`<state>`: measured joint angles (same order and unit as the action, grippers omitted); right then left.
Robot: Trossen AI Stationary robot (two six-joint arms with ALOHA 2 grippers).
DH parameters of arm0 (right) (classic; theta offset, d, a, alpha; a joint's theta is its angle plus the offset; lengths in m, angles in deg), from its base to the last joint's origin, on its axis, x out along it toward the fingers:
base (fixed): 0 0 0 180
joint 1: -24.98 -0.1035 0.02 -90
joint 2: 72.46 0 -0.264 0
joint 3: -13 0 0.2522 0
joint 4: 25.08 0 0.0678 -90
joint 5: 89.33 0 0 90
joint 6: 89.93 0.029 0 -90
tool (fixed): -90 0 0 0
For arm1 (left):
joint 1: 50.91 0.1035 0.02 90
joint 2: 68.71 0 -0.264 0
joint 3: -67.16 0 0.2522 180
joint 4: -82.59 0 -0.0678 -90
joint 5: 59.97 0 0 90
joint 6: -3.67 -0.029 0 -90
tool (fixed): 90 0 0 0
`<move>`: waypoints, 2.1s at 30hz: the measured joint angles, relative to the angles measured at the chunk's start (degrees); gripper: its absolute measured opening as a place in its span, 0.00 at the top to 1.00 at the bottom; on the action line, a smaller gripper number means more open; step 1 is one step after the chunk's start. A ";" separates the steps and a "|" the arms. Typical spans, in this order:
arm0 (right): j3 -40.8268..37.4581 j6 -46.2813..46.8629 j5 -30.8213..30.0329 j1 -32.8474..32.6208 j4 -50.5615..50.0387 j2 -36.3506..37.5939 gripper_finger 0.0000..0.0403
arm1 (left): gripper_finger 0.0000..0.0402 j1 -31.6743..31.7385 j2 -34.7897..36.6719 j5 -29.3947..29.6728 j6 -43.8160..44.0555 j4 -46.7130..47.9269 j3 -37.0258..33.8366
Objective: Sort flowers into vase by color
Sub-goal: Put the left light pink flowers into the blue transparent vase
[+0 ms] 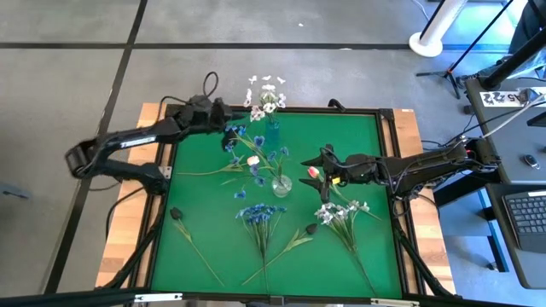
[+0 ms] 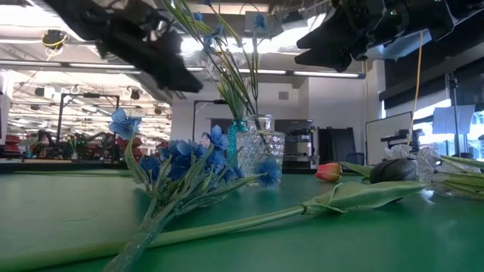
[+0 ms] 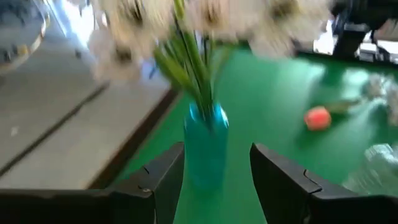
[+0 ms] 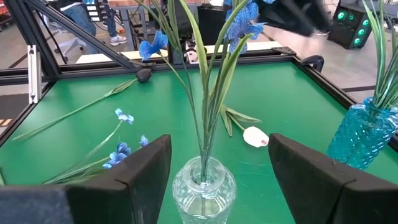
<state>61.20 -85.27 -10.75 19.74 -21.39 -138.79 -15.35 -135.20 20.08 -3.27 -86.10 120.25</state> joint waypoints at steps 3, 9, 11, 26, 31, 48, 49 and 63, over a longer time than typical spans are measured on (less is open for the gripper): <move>0.00 -0.02 -0.02 0.00 0.00 0.00 0.33 | 0.55 -1.31 4.17 1.50 3.17 10.65 0.00; 0.00 -0.47 -0.59 0.00 -0.02 0.00 0.33 | 0.55 -6.38 5.59 4.11 8.51 34.84 0.00; 0.00 -0.69 -0.59 0.00 -0.02 0.00 0.33 | 0.55 -8.87 4.67 7.19 10.71 40.50 0.00; 0.00 -0.87 -0.57 0.00 -0.57 0.00 0.33 | 0.55 -16.21 -11.39 12.90 16.31 41.35 -0.04; 0.00 -0.89 -0.57 0.00 -0.56 0.00 0.33 | 0.55 -15.19 -18.26 13.85 17.03 40.67 0.11; 0.00 -0.90 -0.57 0.00 -0.55 0.00 0.33 | 0.98 -14.66 -21.67 15.48 17.05 39.23 1.43; 0.00 -0.90 -0.57 0.00 -0.59 0.00 0.33 | 0.99 -14.66 -21.68 15.68 17.03 39.84 1.93; 0.00 -0.54 -0.68 0.00 -2.11 0.02 0.33 | 1.00 -21.12 2.46 20.45 15.87 42.68 11.88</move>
<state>61.20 -85.81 -11.43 19.74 -23.50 -138.77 -36.47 -132.74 40.54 12.59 -43.42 132.14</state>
